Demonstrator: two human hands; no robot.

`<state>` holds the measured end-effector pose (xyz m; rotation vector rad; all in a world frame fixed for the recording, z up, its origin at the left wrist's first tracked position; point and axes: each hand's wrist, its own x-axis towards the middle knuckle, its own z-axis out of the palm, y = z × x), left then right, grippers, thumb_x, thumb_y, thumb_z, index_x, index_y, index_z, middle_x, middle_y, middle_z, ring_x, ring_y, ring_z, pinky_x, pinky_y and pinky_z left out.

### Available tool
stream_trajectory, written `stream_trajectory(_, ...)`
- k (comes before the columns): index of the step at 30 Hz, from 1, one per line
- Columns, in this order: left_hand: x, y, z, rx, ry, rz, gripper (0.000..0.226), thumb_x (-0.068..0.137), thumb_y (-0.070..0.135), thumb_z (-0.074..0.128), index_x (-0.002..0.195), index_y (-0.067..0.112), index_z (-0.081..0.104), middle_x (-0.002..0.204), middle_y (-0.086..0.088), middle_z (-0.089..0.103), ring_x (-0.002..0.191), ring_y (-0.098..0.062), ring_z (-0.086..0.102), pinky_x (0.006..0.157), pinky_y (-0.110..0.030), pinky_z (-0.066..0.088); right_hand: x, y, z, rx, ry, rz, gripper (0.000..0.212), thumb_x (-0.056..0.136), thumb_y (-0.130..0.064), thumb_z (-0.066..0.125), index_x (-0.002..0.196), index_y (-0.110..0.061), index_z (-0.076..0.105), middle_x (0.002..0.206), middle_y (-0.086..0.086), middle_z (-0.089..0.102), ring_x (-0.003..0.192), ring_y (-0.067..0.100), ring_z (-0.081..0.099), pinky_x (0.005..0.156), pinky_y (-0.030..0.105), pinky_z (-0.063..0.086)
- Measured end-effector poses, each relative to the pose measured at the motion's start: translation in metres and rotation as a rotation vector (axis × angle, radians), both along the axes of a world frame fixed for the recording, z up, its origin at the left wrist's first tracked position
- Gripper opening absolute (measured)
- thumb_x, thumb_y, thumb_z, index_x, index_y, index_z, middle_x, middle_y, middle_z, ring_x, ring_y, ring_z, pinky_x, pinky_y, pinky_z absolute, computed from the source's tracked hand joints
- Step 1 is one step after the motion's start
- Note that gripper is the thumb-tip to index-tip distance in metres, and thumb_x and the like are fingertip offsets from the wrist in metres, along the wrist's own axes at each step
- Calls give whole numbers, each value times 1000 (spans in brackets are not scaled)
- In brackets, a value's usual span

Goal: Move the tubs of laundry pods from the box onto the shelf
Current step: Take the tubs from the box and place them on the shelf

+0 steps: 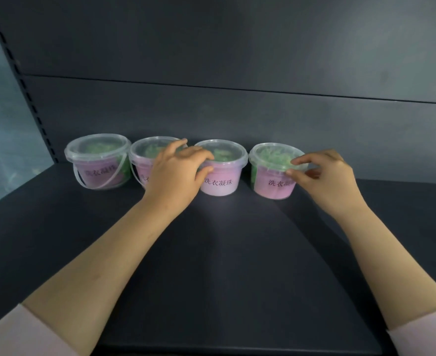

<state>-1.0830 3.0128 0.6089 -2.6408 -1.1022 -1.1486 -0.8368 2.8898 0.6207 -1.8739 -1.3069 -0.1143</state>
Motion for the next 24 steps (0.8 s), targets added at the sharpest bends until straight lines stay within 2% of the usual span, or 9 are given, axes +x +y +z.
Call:
stream_trajectory(4,2,-1,-2,56,6,-17,15,88,19,65,102,14,69,102,1,71,109,-29,56,95,-41,40,-2,1,-2,45,6,13,18,77,-28,80,93,-25,72,106,0,51,74,14,64,73,7,38)
stream_trajectory(9,0,0,-4,45,-23,10,16,88,19,66,103,15,71,99,0,72,114,-27,56,98,-43,36,-5,5,-10,100,17,4,21,80,-25,79,99,-21,73,107,0,51,75,13,61,73,4,37)
stream_trajectory(16,2,-3,-5,56,-26,-13,14,89,13,64,102,11,69,98,0,73,95,-26,65,94,-43,41,-2,3,-9,98,54,-7,19,81,-24,78,99,-22,73,109,-3,48,72,2,58,70,1,35)
stream_trajectory(20,2,-4,-7,50,-30,-3,16,91,12,62,106,9,68,103,-1,72,96,-25,66,102,-46,39,-5,1,-10,116,60,-15,21,80,-23,78,100,-18,73,110,-3,48,73,13,62,77,12,42)
stream_trajectory(24,3,-3,-10,51,-19,31,20,93,13,59,112,10,66,114,-2,70,107,-22,64,110,-46,31,-9,7,-13,141,74,8,23,80,-23,79,100,-16,73,110,-2,47,74,15,61,81,18,45)
